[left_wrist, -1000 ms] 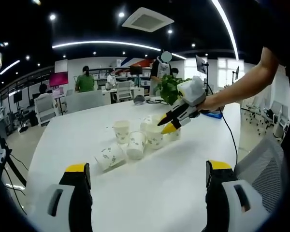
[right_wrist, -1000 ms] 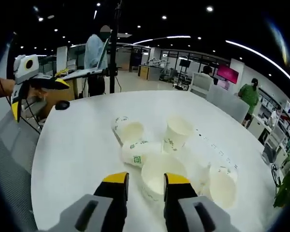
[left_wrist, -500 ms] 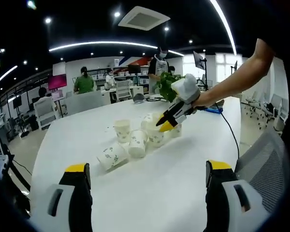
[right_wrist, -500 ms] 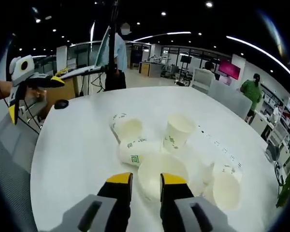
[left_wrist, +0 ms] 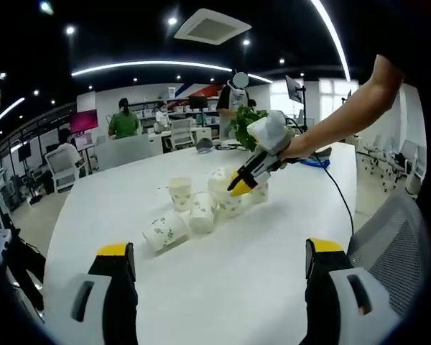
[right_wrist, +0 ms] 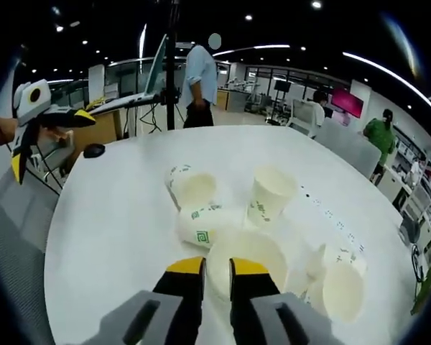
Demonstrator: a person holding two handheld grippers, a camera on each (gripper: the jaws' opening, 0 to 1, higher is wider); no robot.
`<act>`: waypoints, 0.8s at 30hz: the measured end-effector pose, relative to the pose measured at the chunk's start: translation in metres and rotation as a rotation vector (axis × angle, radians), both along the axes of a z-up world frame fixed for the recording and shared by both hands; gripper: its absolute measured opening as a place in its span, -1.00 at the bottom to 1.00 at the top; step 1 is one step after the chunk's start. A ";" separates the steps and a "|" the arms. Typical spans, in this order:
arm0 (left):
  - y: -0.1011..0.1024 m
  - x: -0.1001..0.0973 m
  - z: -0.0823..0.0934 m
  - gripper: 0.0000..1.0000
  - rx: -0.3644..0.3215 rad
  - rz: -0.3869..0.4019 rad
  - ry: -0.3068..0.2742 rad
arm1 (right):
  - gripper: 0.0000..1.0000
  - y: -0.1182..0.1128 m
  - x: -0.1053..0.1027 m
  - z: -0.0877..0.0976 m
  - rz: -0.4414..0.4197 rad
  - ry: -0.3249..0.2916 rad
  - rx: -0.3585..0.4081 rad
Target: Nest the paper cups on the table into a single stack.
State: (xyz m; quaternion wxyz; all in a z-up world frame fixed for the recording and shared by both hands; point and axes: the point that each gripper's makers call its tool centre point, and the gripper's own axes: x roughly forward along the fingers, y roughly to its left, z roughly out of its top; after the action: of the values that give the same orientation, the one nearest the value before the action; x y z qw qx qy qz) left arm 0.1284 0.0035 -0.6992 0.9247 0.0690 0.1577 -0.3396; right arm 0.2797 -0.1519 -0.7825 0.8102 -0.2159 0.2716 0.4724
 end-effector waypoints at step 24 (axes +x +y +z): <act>-0.004 -0.003 0.001 0.95 -0.021 -0.006 0.007 | -1.00 -0.002 -0.014 0.008 0.021 -0.007 -0.018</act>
State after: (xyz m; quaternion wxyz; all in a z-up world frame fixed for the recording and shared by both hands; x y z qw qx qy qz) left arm 0.1257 -0.0009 -0.6983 0.9238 0.0584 0.1569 -0.3442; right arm 0.2654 -0.1537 -0.7748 0.8041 -0.2278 0.2708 0.4777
